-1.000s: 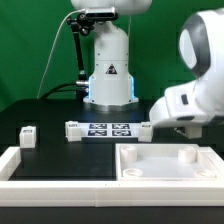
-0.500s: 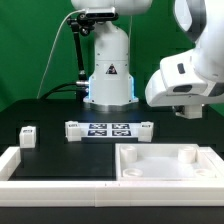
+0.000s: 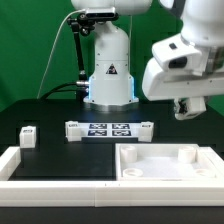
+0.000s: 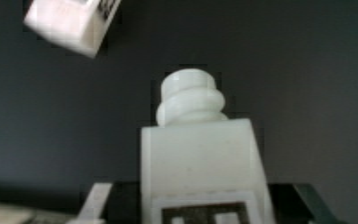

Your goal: Assemble one leg

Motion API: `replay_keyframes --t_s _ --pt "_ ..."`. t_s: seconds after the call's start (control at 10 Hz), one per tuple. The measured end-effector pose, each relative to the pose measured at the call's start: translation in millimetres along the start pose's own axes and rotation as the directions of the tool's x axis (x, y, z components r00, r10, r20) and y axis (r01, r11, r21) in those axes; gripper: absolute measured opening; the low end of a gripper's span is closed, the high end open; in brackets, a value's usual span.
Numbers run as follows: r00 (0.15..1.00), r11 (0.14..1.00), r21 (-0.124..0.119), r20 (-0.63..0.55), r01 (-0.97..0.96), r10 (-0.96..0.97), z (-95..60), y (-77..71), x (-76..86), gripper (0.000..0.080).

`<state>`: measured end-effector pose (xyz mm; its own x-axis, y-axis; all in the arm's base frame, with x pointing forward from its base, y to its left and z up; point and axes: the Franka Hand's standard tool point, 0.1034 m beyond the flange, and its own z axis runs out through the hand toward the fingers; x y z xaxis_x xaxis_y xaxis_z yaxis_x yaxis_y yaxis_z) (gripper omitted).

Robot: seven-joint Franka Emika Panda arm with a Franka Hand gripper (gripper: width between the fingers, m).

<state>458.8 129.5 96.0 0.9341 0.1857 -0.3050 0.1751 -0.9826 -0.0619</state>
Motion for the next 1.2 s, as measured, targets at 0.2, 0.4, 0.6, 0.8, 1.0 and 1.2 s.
replay_keyframes --t_s 0.2,0.4,0.6,0.8,1.0,1.2 --pt "0.989 1.0 -0.001 -0.151 0.006 -0.006 -23.0 11.7 20.7 0.029" --pt "0.937 1.0 -0.012 -0.35 0.012 -0.015 -15.1 10.7 17.0 0.029" --pt "0.842 0.999 -0.023 -0.539 0.026 -0.034 -9.7 14.3 23.6 0.029" --pt "0.864 0.997 -0.041 -0.498 0.061 -0.073 -20.6 21.9 39.8 0.029" --pt "0.852 0.997 -0.037 -0.518 0.065 -0.075 -26.9 21.8 66.5 0.029" --pt "0.849 0.996 -0.041 -0.522 0.074 -0.084 -28.6 22.4 73.6 0.029"
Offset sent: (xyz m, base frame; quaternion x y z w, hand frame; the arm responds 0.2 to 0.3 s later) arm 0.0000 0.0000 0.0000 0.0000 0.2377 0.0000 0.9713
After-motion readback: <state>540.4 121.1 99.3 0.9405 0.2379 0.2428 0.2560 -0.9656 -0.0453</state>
